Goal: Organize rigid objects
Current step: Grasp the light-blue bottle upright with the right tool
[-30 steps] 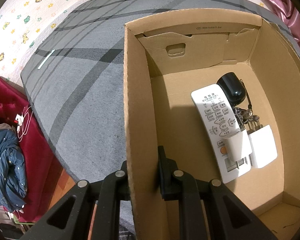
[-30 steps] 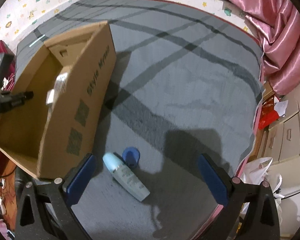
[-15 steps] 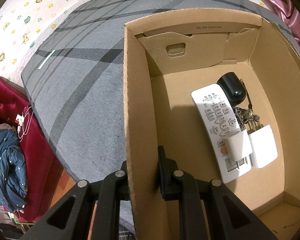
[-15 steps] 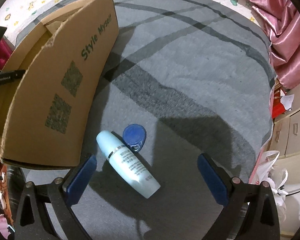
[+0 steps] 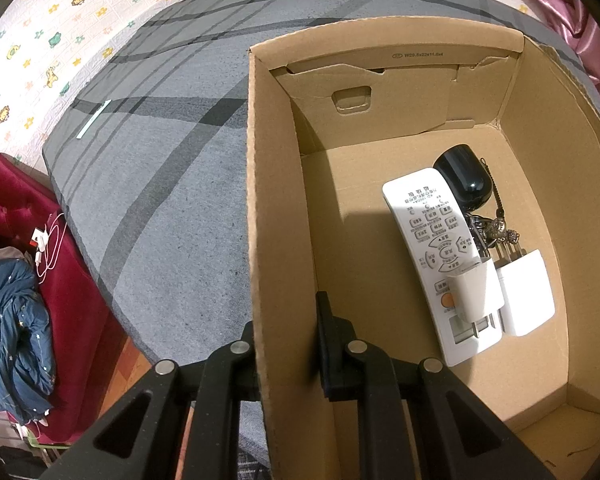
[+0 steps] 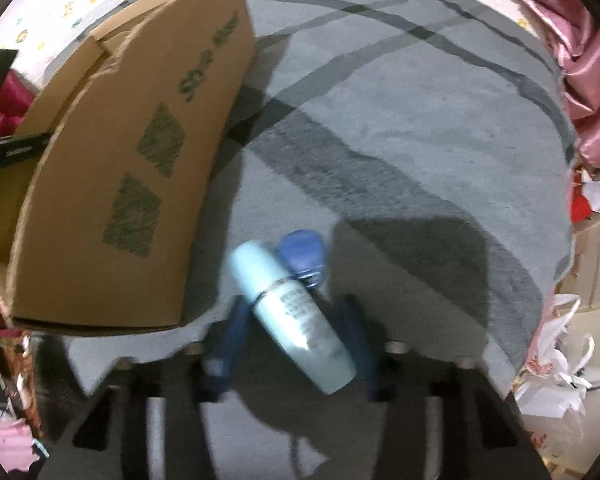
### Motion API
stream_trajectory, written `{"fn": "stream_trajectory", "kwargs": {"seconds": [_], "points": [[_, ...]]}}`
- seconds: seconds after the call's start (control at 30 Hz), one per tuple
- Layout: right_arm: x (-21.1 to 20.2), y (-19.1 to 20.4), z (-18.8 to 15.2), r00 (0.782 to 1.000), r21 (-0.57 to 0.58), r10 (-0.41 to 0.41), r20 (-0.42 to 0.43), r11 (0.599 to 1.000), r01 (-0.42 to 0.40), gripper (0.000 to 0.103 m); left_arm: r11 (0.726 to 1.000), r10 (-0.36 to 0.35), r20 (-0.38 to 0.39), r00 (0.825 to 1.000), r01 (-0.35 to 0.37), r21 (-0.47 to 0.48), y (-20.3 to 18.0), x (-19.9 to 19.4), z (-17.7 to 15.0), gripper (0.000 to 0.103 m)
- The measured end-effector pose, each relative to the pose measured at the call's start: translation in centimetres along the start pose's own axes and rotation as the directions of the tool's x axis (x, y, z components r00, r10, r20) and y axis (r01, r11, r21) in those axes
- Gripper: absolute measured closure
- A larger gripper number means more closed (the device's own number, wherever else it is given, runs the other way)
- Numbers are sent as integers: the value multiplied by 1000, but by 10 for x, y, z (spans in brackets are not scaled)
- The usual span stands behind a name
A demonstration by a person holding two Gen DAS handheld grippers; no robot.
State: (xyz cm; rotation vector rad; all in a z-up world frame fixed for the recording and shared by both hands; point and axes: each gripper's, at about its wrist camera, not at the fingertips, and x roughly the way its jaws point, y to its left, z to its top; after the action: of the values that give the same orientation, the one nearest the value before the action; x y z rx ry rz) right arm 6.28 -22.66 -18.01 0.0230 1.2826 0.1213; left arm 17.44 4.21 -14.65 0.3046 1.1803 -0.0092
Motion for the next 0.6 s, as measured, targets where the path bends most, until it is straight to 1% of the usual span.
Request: {"fn": "stream_trajectory", "kwargs": {"seconds": [0.03, 0.1, 0.37, 0.6], "points": [[-1, 0, 0, 1000, -1, -1, 2, 1000, 1, 73, 1000, -2, 0, 1000, 2, -2, 0, 0, 0, 87], [-3, 1, -1, 1000, 1, -11, 9, 1000, 11, 76, 1000, -3, 0, 1000, 3, -3, 1, 0, 0, 87], [-12, -2, 1, 1000, 0, -8, 23, 1000, 8, 76, 1000, -2, 1, 1000, 2, -1, 1, 1, 0, 87], [-29, 4, 3, 998, 10, -27, 51, 1000, 27, 76, 1000, -3, 1, 1000, 3, -2, 1, 1, 0, 87]]}}
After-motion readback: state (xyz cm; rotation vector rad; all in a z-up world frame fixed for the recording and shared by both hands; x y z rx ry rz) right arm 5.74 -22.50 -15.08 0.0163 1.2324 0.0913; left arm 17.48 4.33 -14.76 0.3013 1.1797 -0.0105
